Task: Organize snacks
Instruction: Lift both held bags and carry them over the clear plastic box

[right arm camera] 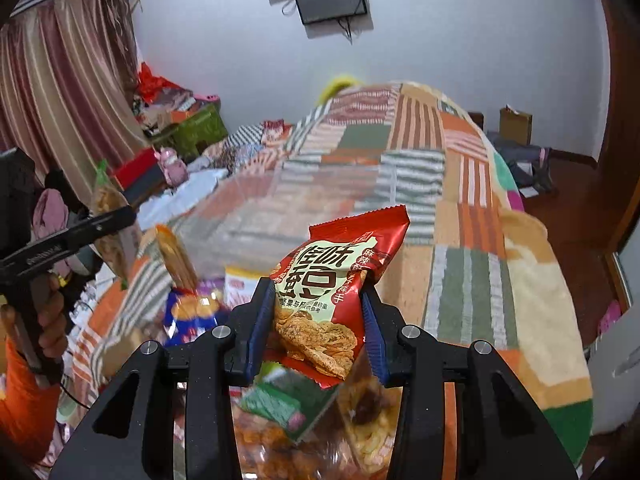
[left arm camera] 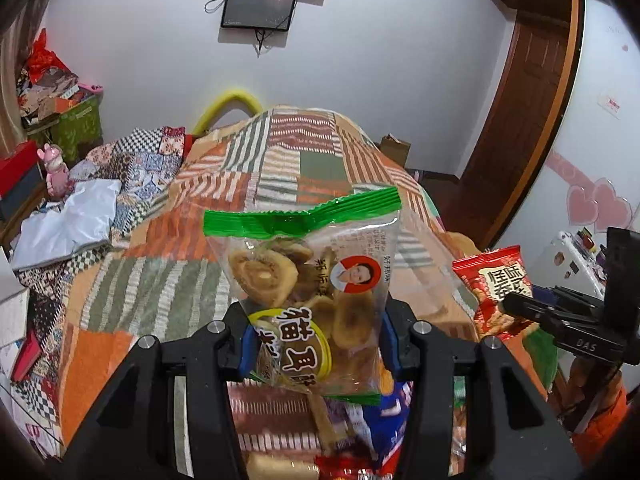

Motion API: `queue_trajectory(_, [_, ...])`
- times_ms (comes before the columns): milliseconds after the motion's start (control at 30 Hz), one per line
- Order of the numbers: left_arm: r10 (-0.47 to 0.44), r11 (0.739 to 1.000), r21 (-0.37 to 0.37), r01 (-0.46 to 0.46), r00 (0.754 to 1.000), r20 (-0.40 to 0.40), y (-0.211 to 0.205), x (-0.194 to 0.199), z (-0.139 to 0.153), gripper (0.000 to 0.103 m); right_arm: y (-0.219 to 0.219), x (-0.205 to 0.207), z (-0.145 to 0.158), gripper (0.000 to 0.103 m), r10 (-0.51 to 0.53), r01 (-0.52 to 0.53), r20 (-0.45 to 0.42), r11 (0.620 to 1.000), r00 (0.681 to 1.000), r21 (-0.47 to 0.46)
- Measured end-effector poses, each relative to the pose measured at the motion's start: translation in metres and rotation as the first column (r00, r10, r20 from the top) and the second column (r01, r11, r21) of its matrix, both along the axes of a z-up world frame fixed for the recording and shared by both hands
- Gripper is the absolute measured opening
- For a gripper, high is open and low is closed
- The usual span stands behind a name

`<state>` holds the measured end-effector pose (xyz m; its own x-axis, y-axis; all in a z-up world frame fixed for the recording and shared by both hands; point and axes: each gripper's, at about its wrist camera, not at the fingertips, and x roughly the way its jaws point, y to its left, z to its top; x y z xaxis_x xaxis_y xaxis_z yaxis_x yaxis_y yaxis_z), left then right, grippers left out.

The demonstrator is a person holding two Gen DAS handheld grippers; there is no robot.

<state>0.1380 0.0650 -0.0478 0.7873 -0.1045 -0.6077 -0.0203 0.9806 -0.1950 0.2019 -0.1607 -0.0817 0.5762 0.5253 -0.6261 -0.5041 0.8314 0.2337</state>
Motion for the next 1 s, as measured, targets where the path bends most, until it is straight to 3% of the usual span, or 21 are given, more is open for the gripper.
queue_trajectory(400, [0.031, 0.999, 0.018, -0.031, 0.999, 0.011, 0.007, 0.057, 0.015, 0.048, 0.017, 0.047, 0.012, 0.039, -0.006, 0.005, 0.020, 0.999, 1.000, 0.047])
queue_trajectory(700, [0.041, 0.999, 0.034, -0.039, 0.997, -0.068, 0.010, 0.103, -0.010, 0.048, 0.037, 0.076, -0.001, 0.039, 0.008, -0.008, -0.019, 1.000, 1.000, 0.015])
queue_trajectory(1000, [-0.009, 0.996, 0.090, 0.024, 0.987, -0.163, -0.001, 0.124, -0.039, 0.048, 0.061, 0.100, -0.026, 0.039, 0.031, -0.037, -0.085, 0.997, 0.996, -0.066])
